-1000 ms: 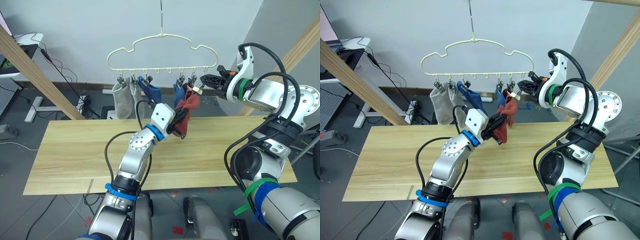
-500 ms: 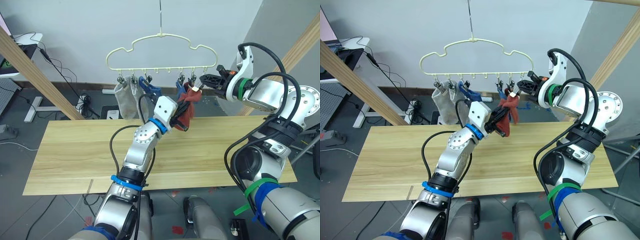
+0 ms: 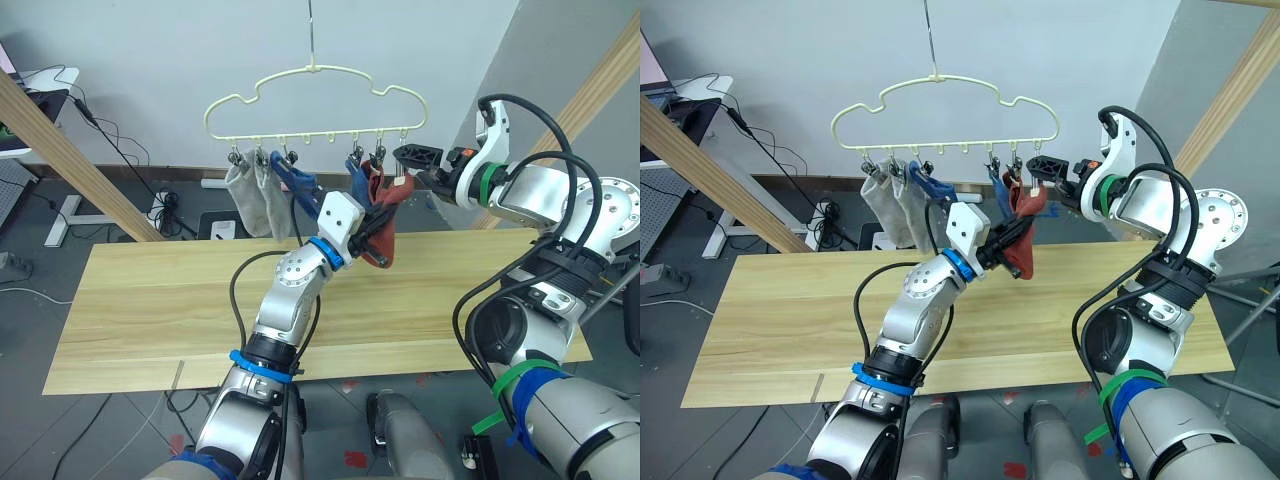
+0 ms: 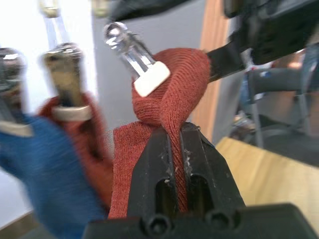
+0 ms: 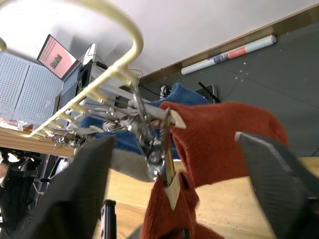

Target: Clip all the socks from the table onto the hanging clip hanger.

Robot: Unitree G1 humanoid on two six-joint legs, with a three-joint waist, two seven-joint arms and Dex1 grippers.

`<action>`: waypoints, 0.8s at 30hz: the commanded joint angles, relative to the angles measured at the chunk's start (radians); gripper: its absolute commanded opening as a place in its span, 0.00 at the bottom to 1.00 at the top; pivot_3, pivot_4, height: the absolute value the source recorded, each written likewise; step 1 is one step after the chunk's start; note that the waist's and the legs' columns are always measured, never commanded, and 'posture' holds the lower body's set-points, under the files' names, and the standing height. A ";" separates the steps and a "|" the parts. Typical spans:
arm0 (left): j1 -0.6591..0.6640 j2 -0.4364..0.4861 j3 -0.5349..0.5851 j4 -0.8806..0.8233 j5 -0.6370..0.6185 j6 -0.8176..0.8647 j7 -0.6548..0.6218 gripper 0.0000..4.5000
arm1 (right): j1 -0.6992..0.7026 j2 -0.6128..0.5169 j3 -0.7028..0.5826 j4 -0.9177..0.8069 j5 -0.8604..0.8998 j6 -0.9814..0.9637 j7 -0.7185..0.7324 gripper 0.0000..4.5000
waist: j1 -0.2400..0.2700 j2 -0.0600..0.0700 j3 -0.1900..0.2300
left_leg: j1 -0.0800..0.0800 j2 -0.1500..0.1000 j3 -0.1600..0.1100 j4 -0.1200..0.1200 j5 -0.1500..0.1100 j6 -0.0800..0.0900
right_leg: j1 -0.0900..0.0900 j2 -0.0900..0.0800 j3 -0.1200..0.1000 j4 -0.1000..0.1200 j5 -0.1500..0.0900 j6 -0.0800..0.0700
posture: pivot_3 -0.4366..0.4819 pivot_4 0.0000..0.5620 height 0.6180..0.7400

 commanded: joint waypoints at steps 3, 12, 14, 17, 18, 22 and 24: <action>-0.004 -0.047 -0.011 -0.033 -0.090 0.126 -0.046 0.34 | 0.043 -0.094 0.046 -0.099 0.036 0.006 0.080 1.00 | 0.001 0.000 0.000 | 0.000 0.000 0.000 0.000 0.000 0.000 | 0.000 0.000 0.000 0.000 0.000 0.000 | 0.34 0.51 1.00; 0.067 0.175 0.094 -0.063 -0.118 0.287 -0.094 0.90 | 0.403 -0.281 0.295 -0.332 0.043 -0.217 0.345 1.00 | -0.020 0.000 0.000 | 0.001 0.002 -0.001 0.000 0.000 0.000 | 0.000 0.003 0.001 0.000 0.000 0.000 | 0.36 0.51 1.00; 0.135 0.273 0.128 -0.103 -0.114 0.315 -0.107 0.99 | 0.516 -0.312 0.352 -0.351 0.006 -0.334 0.405 1.00 | -0.030 0.000 0.000 | 0.001 0.003 0.000 0.000 0.000 0.000 | 0.000 0.004 0.001 0.000 0.000 0.000 | 0.37 0.51 1.00; 0.240 0.390 0.193 -0.177 -0.119 0.365 -0.088 0.99 | 0.661 -0.375 0.469 -0.372 -0.069 -0.506 0.494 1.00 | -0.032 0.001 0.001 | 0.002 0.003 0.000 -0.001 0.000 0.000 | 0.000 0.004 0.002 0.001 0.000 0.000 | 0.38 0.51 1.00; 0.277 0.419 0.220 -0.210 -0.121 0.389 -0.067 0.99 | 0.697 -0.387 0.493 -0.373 -0.087 -0.554 0.516 1.00 | -0.029 0.001 0.001 | 0.002 0.003 0.000 -0.001 0.000 0.000 | 0.000 0.004 0.002 0.001 0.000 0.001 | 0.41 0.50 1.00; 0.399 0.487 0.326 -0.345 -0.152 0.547 0.023 0.99 | 0.822 -0.457 0.596 -0.368 -0.182 -0.767 0.632 1.00 | -0.017 0.001 0.001 | 0.002 0.002 0.000 0.001 0.000 0.000 | 0.000 0.002 0.002 0.000 -0.003 0.005 | 0.46 0.49 1.00; 0.466 0.511 0.364 -0.426 -0.129 0.599 0.084 0.99 | 0.874 -0.488 0.617 -0.350 -0.213 -0.845 0.680 1.00 | -0.002 0.001 0.001 | 0.004 0.002 0.000 0.001 0.000 0.000 | 0.002 0.001 0.002 0.000 -0.003 0.005 | 0.51 0.48 1.00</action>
